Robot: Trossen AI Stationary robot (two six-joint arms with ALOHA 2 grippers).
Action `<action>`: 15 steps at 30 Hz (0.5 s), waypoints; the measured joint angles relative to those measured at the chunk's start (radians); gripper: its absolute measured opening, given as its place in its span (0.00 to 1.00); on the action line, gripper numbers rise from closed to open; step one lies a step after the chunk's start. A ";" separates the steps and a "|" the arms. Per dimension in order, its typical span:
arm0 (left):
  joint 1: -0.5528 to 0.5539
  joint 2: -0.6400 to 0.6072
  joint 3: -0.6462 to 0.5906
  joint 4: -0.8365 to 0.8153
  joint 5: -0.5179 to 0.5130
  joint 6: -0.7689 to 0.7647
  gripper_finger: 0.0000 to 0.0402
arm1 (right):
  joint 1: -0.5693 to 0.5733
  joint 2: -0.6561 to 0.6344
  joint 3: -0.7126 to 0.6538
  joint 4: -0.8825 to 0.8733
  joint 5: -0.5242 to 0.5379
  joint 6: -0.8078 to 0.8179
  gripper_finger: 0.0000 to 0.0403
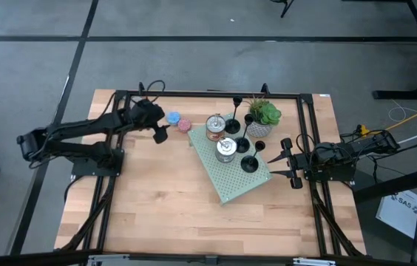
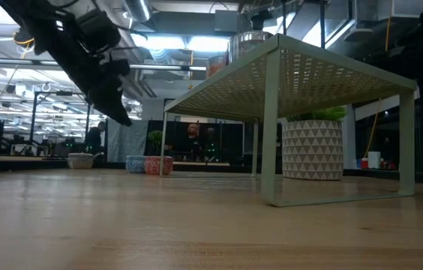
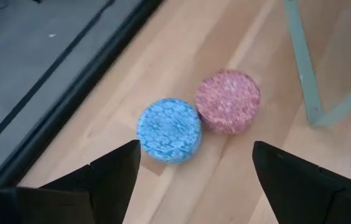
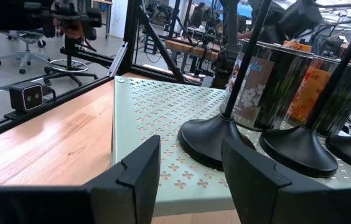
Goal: Pick & Place candle stick holders
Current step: Put the blue scented candle on the shelf
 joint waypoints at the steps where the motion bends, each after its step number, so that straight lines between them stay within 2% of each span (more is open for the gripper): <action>1: 0.008 0.015 0.000 0.003 0.011 0.023 0.76 | 0.000 0.000 0.000 0.000 0.000 0.000 0.43; 7: 0.065 0.129 0.010 0.052 0.078 0.121 0.76 | 0.000 0.000 0.000 0.000 0.000 0.000 0.43; 15: 0.104 0.267 0.158 -0.036 0.117 0.233 0.76 | 0.000 0.000 0.000 0.000 0.000 0.000 0.43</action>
